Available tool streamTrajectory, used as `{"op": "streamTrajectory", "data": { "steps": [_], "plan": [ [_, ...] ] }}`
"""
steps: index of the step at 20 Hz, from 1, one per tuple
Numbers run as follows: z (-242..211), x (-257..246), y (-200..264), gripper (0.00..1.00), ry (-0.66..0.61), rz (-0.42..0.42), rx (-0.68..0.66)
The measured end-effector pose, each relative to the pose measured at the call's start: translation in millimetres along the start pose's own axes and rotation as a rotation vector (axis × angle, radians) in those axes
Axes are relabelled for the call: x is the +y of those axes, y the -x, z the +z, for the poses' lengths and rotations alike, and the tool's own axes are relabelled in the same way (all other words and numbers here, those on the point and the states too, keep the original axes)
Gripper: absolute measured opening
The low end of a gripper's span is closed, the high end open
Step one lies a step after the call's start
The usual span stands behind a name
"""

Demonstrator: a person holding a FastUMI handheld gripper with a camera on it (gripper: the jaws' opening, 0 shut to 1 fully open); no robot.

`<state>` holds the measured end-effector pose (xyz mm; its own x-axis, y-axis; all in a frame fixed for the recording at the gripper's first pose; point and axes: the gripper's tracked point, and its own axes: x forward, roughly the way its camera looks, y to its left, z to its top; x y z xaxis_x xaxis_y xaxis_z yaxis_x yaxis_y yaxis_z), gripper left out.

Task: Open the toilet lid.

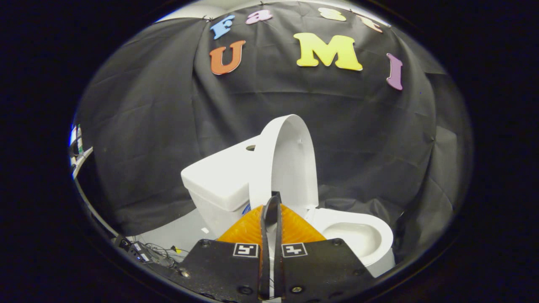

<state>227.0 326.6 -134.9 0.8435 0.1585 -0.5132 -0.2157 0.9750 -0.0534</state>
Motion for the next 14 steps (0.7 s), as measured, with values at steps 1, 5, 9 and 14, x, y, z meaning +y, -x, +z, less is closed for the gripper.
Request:
{"op": "streamTrajectory", "data": {
  "steps": [1,5,9,14],
  "plan": [
    [0,0,-1,0.08,0.003,-0.013,-0.006],
    [-3,4,-1,0.16,0.112,-0.049,-0.019],
    [-6,5,1,0.3,0.104,-0.009,0.007],
    [4,-6,23,0.84,0.045,-0.025,-0.026]
  ]
}}
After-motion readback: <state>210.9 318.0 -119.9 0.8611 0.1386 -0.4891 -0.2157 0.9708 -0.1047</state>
